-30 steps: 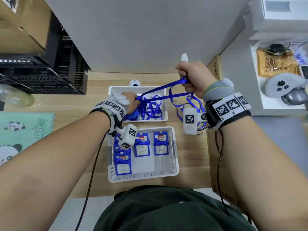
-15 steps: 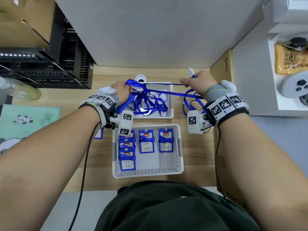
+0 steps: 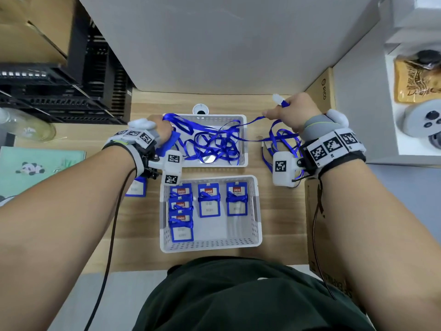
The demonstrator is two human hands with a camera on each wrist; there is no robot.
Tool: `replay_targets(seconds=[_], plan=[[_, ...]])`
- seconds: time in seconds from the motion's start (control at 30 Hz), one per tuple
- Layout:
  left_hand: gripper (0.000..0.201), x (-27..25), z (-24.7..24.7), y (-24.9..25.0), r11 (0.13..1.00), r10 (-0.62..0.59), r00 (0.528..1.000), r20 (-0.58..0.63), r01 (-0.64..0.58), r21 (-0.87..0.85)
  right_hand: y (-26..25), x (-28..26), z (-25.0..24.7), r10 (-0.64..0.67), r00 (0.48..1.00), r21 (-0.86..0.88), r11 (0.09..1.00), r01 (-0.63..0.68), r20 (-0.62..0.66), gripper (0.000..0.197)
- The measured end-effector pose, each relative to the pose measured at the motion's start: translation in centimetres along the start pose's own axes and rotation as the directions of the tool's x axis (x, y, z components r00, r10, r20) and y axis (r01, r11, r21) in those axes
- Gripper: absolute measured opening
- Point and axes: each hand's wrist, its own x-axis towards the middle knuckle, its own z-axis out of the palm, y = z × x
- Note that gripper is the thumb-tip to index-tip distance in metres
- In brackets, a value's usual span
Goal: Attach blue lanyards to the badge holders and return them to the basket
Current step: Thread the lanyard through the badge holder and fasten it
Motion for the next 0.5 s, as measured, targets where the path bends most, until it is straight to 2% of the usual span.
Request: replay_targets(seconds=[0.13,0.27,0.3,0.4,0.5], plan=[[0.037,-1.7,0.3,0.9,0.989,0.049,0.997,0.062,-0.057,0.138,-1.4,-0.8,-0.6,-0.116,0.993,0.101,0.988,0.115,0.003,0.039],[0.037,-2.9,-0.2,2.3,0.961,0.092,0.975,0.203,-0.14,0.237,-3.0,-1.7,-1.1,-0.235,0.97,0.235,0.948,0.214,0.063,0.037],[0.036,-2.9,0.0,2.4,0.961,0.118,0.974,0.194,-0.162,0.226,-3.4,-2.0,-1.3,-0.257,0.964,0.256,0.938,0.231,0.07,0.037],[0.033,-4.1,0.4,2.8,0.962,0.209,0.977,0.048,-0.214,0.168,-4.2,-2.7,-1.8,-0.333,0.939,0.308,0.905,0.293,0.086,0.036],[0.038,-5.0,0.1,4.3,0.93,0.343,0.939,0.001,-0.34,0.136,-5.1,-3.8,-2.0,-0.409,0.907,0.368,0.862,0.349,0.099,0.036]])
